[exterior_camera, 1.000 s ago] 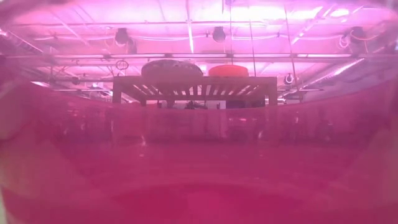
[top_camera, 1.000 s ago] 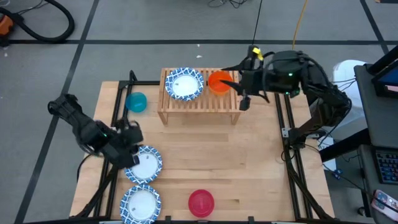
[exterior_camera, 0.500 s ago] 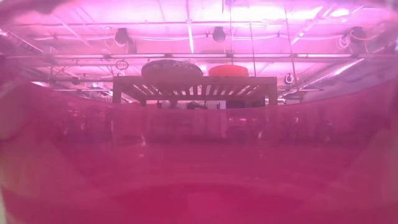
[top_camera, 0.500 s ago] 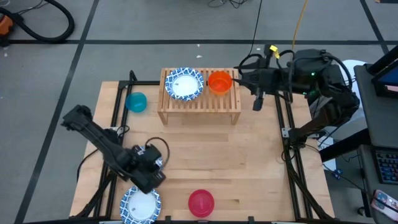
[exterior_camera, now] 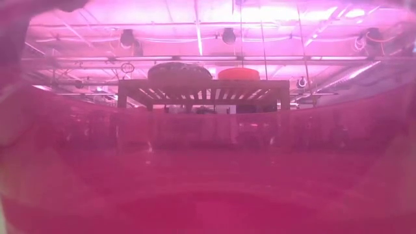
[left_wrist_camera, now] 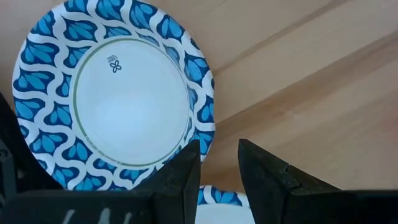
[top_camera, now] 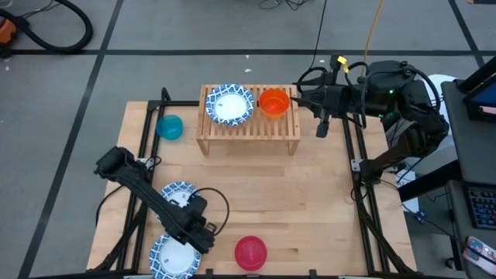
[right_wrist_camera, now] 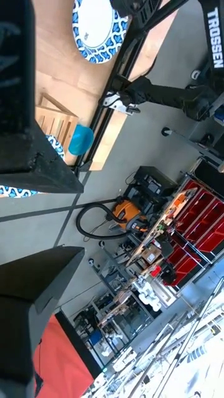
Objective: Place and stack bowls onto a shelf
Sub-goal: Stack the top white patterned bowl on top of the white patterned bowl on the shelf
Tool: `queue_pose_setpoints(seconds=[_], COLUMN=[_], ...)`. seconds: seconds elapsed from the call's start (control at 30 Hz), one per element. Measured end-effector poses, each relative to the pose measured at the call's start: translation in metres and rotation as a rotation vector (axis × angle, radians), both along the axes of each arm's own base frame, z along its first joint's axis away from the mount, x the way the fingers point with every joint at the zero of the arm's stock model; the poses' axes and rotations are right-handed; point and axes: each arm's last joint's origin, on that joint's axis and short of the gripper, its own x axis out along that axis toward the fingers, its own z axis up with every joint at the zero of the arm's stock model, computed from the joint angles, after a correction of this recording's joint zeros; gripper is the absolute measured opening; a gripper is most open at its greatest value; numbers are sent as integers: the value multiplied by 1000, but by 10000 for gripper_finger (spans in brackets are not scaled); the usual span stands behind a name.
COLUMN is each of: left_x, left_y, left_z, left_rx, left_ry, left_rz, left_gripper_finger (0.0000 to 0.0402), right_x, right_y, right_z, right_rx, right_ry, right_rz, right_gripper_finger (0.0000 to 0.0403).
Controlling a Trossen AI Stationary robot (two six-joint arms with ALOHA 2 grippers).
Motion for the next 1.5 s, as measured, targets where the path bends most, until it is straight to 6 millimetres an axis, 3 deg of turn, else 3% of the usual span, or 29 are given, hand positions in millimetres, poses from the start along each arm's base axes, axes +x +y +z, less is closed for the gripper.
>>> queue_pose_setpoints(seconds=[0.67, 1.27, 1.37, 1.5], left_x=[13, -2, -4, -3], left_y=[-4, 8, 12, 16], left_z=[-40, -81, -81, -80], left_rx=[72, 28, 38, 31], left_ry=[130, 218, 259, 286], left_rz=[-83, -72, -63, -105], left_gripper_finger=[115, 114, 91, 26], right_x=[0, 0, 0, 0], right_y=[0, 0, 0, 0], right_z=[2, 4, 4, 4], right_rx=[-20, -30, -30, -30], right_ry=[-12, -29, -29, -28], right_rz=[4, 5, 5, 5], right_gripper_finger=[144, 144, 144, 144])
